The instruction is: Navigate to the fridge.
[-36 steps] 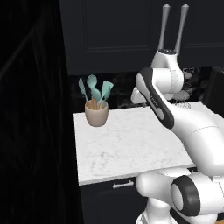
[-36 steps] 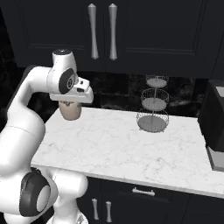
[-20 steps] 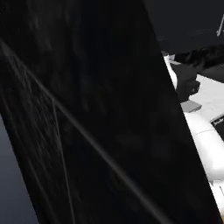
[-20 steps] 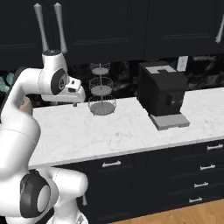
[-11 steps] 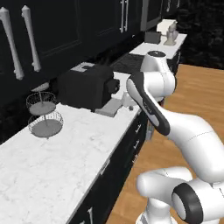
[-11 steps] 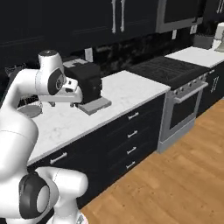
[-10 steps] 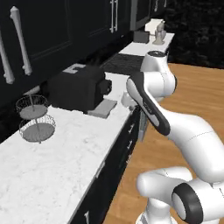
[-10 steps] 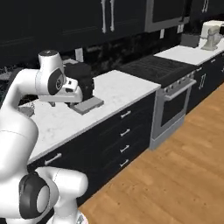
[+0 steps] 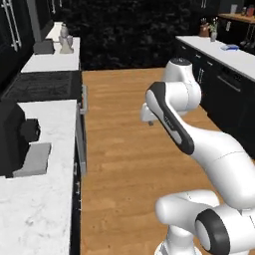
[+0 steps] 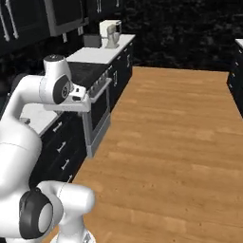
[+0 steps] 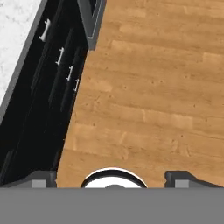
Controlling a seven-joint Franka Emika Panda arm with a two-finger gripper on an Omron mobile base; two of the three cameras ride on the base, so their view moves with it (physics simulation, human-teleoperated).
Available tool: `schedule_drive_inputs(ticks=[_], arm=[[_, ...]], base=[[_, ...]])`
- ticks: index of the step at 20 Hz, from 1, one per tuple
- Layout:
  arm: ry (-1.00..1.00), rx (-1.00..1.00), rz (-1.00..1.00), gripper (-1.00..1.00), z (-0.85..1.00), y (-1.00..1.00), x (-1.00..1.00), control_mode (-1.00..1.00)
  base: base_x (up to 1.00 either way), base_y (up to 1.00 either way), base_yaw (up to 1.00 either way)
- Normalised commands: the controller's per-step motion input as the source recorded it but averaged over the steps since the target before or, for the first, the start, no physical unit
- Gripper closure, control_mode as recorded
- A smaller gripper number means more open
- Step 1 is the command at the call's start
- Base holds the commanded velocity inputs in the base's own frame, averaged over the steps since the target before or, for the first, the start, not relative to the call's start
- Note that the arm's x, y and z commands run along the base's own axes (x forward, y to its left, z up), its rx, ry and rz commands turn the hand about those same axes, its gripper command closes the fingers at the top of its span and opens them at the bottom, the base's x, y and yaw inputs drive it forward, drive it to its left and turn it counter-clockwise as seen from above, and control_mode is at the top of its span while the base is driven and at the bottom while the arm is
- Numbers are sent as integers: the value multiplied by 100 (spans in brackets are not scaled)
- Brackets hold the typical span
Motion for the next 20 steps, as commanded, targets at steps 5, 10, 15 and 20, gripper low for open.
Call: schedule_drive_inputs(ticks=[5,10,15,20], arm=[[0,0,0,-100,0,0,0,100],[0,0,0,-100,0,0,0,100],[0,0,0,-100,0,0,0,100],[0,0,0,-100,0,0,0,100]], base=[[62,-36,-75],[38,-73,-78],[27,-54,-83],[46,-21,-80]])
